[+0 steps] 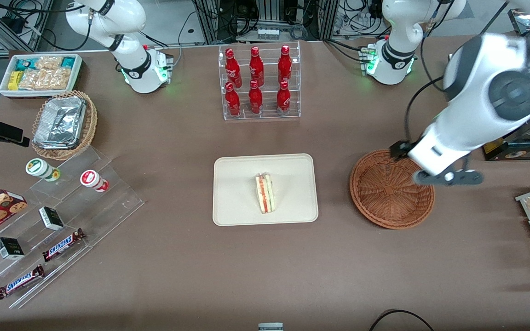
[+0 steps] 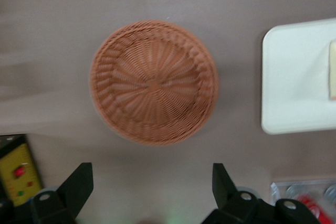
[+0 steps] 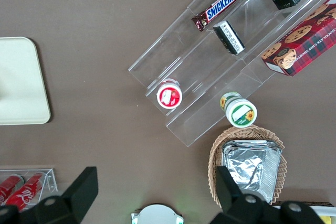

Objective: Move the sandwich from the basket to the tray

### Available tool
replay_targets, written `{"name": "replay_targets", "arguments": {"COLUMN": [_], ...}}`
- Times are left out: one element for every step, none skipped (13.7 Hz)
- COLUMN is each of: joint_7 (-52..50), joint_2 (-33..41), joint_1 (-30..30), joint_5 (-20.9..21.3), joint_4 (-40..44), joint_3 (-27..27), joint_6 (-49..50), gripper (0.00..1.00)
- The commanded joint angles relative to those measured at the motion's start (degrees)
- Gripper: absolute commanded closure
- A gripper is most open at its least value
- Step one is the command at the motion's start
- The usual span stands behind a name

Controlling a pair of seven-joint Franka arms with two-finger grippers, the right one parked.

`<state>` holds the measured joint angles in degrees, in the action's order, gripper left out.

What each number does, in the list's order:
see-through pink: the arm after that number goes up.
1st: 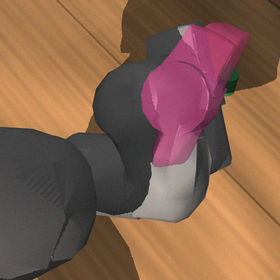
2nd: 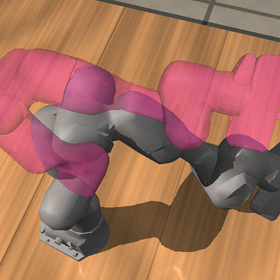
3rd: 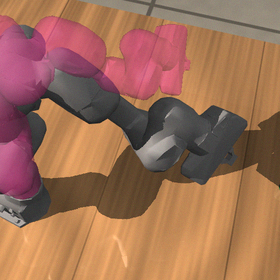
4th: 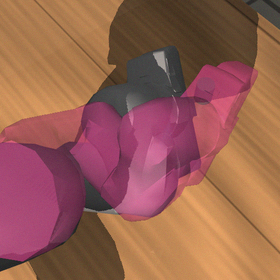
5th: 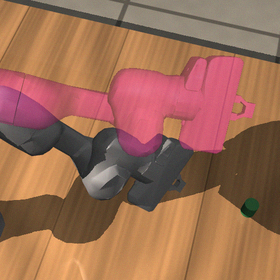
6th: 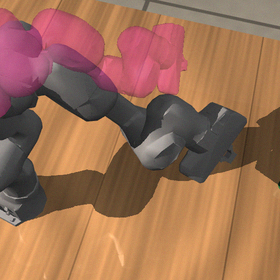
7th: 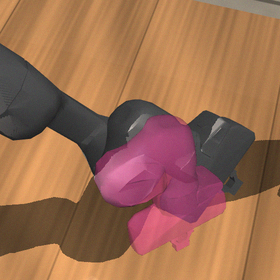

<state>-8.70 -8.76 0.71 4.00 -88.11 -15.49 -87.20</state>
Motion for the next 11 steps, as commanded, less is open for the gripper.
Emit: {"name": "replay_targets", "arguments": {"joint_7": [5.96,7.11,8.6,11.14,11.77,11.69,11.51,11.16,10.99,10.99,10.72], "joint_2": [5.49,6.64,7.69,8.83,9.8,10.42,10.95,11.39,11.39,11.48,11.48], "joint_1": [2.71,2.63,2.45,2.45,2.45,2.54,2.63,2.63,2.71,2.72,2.72], "joint_5": [-1.45,-1.45,-1.45,-2.32,-2.94,-3.03,-2.95,-2.95,-2.95,-2.95,-2.95], "joint_4": [-2.24,-2.15,-1.98,-1.72,-1.71,-1.71,-1.71,-1.8,-1.8,-1.89,-1.89], "joint_3": [1.85,3.34,5.1,6.94,8.27,8.63,8.63,8.63,8.72,8.72,8.72], "joint_6": [2.73,3.17,4.13,5.88,6.68,7.21,7.74,7.83,7.84,7.84,7.75], "gripper": [0.0,0.0,0.0,0.0,0.0,0.0,0.0,0.0,0.0,0.0,0.0]}}
